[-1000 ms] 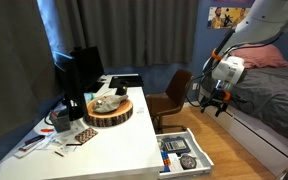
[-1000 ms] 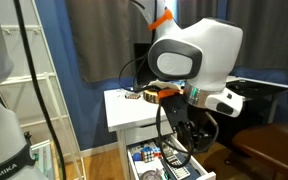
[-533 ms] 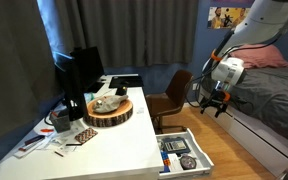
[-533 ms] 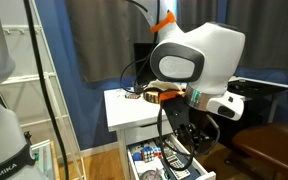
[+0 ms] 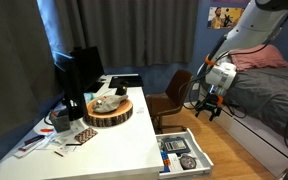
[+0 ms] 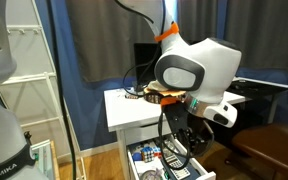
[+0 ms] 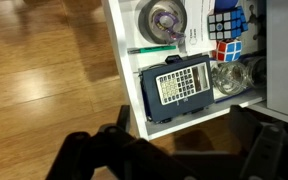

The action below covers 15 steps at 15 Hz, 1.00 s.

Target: Close the open drawer

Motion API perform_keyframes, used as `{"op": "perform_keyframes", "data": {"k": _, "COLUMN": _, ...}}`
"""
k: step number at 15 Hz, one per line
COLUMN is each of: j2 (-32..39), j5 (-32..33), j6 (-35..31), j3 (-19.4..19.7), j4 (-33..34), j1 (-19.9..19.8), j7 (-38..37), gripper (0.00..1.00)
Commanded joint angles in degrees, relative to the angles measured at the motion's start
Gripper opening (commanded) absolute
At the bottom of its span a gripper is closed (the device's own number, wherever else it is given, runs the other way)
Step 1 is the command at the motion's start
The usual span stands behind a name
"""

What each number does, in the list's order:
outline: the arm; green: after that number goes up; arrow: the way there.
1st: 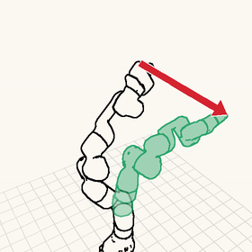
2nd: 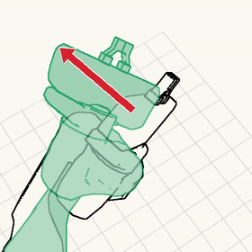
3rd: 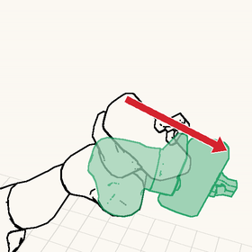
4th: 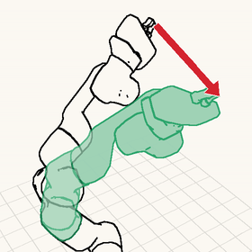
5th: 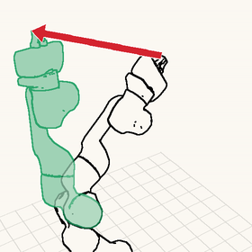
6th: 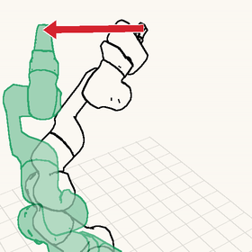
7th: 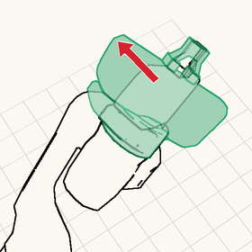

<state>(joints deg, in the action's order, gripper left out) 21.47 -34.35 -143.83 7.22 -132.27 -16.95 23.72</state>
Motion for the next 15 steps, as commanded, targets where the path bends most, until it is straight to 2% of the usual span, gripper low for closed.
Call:
{"op": "perform_keyframes", "data": {"k": 1, "j2": 9.5, "j5": -6.6, "j6": -2.0, "j3": -4.8, "j4": 6.7, "j1": -3.5, "j7": 0.9, "gripper": 1.0}}
{"op": "perform_keyframes", "data": {"k": 3, "j2": 14.0, "j5": -9.2, "j6": -3.8, "j3": -6.3, "j4": 10.5, "j1": -5.2, "j7": 0.9, "gripper": 1.0}}
{"op": "perform_keyframes", "data": {"k": 5, "j2": 17.5, "j5": -12.0, "j6": -4.6, "j3": -7.8, "j4": 14.6, "j1": -7.4, "j7": 0.5, "gripper": 0.74}}
{"op": "perform_keyframes", "data": {"k": 10, "j2": 25.5, "j5": -17.3, "j6": -9.3, "j3": -9.8, "j4": 23.8, "j1": -10.2, "j7": 1.5, "gripper": 0.38}}
{"op": "perform_keyframes", "data": {"k": 15, "j2": 32.7, "j5": -15.0, "j6": -15.6, "j3": -8.8, "j4": 29.5, "j1": -9.5, "j7": -1.5, "gripper": 0.04}}
